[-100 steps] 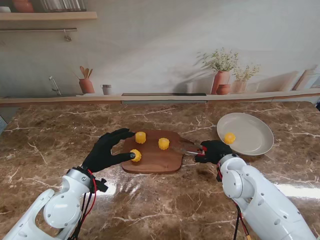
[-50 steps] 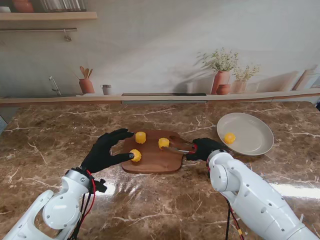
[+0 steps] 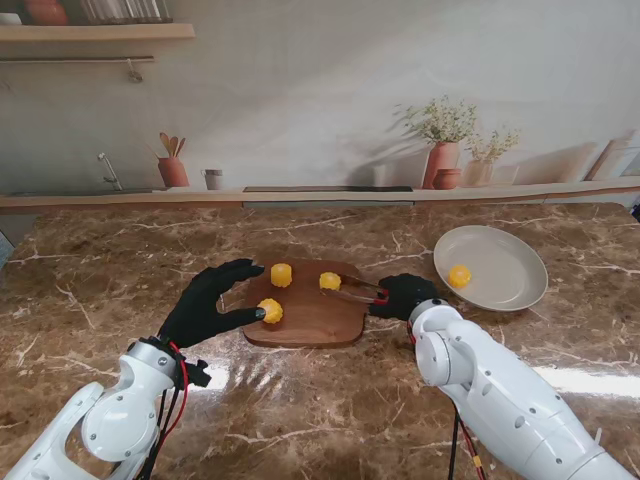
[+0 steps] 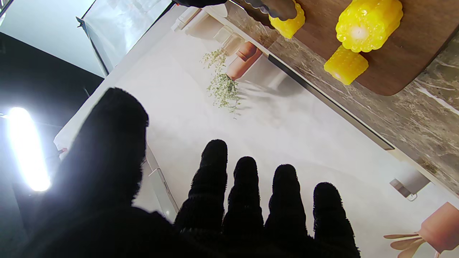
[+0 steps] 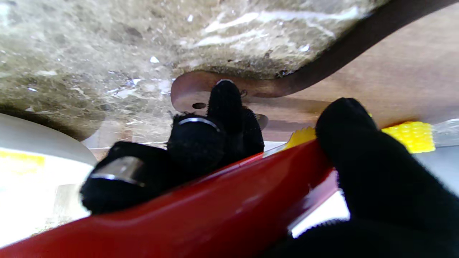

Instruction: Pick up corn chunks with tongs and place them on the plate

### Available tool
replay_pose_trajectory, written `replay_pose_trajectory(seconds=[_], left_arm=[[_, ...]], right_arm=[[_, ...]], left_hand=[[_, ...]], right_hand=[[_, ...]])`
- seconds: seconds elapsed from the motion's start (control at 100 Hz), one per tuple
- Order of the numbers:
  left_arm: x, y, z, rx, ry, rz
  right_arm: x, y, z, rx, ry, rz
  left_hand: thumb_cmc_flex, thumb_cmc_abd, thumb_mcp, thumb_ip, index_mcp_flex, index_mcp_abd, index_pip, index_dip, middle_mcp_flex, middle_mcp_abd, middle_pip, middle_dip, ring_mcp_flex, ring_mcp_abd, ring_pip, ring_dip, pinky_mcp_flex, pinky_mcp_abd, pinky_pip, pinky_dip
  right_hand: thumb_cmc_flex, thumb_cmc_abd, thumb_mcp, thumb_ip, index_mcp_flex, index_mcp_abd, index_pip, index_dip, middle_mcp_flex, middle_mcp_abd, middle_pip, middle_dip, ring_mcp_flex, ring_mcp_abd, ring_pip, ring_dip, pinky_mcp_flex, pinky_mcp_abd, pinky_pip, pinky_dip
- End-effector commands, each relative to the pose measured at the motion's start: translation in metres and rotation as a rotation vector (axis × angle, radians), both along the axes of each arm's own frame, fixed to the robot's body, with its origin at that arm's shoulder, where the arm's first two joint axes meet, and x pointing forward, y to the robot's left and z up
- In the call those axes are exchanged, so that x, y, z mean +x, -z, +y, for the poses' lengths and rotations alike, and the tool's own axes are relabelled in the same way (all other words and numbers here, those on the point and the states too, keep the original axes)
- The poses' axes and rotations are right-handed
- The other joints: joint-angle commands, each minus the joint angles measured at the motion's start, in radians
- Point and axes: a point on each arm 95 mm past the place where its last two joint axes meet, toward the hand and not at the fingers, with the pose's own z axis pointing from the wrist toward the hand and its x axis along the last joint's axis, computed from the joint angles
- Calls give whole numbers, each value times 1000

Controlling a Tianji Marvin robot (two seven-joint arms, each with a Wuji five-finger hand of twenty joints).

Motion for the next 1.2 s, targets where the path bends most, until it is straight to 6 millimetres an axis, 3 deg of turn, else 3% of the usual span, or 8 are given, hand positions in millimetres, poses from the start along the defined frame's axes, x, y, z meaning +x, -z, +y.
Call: replay_pose_trajectory(seconds=[0.0, 0.24, 0.48, 0.73, 0.99, 1.05, 1.1, 1.19], left_arm=[[-2, 2, -1, -3, 1, 3], [-2, 2, 0, -4, 4, 2], [-1, 1, -1, -10, 4, -3], [0, 1, -4, -10, 9, 0], [2, 0, -5, -4, 14, 3], [2, 0, -5, -2, 13, 3], [2, 0, -5, 0, 11, 2], [2, 0, -5, 3, 8, 0]], right_arm=[[-8, 5, -5, 1, 5, 15], [-17, -20, -44, 53, 135, -49], [-23, -47, -119, 17, 420, -121], [-28, -47, -181, -51, 627, -107], [-17, -32, -211, -74, 726, -49], [-14, -30, -212, -62, 743, -44], [-13, -29, -212, -56, 750, -41], [-14, -29, -210, -58, 735, -48]], left_hand=[[30, 32, -7, 21, 16, 7, -4, 1, -14, -22, -18, -4, -53, -49, -29, -13, -22, -55, -38, 13], [31, 33, -11, 22, 16, 5, -5, 1, -13, -23, -17, -2, -52, -50, -29, -13, -22, -54, -44, 17], [30, 31, -12, 22, 17, 3, -4, 1, -10, -26, -16, -1, -49, -49, -27, -13, -21, -52, -47, 22], [27, 31, -14, 22, 15, 3, -4, 1, -11, -27, -17, -1, -50, -52, -27, -13, -20, -53, -47, 26], [28, 30, -13, 22, 13, 5, -5, 0, -12, -27, -17, -1, -51, -53, -28, -13, -21, -53, -50, 27], [27, 32, -14, 22, 9, 6, -7, -1, -13, -28, -18, -2, -52, -53, -29, -14, -21, -53, -51, 27], [28, 30, -14, 22, 9, 6, -8, -1, -13, -28, -18, -1, -52, -53, -29, -14, -20, -53, -51, 28], [27, 30, -15, 22, 9, 7, -8, -1, -14, -27, -18, -2, -52, -52, -29, -14, -21, -53, -52, 28]], right_hand=[[108, 118, 120, -19, 92, -123, 62, -21, 62, -16, -4, 13, 81, 50, 34, 16, 66, -79, 252, 49], [106, 91, 161, -29, 101, -103, 86, -42, 83, -12, -14, 13, 88, 55, 29, 25, 75, -69, 254, 46], [116, 90, 154, -29, 100, -93, 93, -44, 82, -7, -16, 15, 88, 55, 28, 28, 76, -71, 254, 45], [123, 97, 140, -27, 100, -88, 98, -45, 80, -6, -15, 18, 88, 51, 27, 31, 76, -73, 255, 45], [93, 118, 130, 1, 107, -49, 54, -34, 76, -8, -10, 21, 91, 16, 41, 38, 97, -119, 251, 37], [-32, 53, 209, 72, 101, 0, -84, 76, 40, 0, -7, 18, 92, 6, 38, 34, 102, -137, 245, 33], [-116, -52, 259, 69, 52, 44, -125, 101, -5, 8, 0, 21, 89, -3, 29, 31, 99, -160, 237, 32], [-121, -92, 186, 68, 13, 67, -132, 105, -43, 5, 17, 20, 84, -22, 25, 33, 101, -183, 228, 31]])
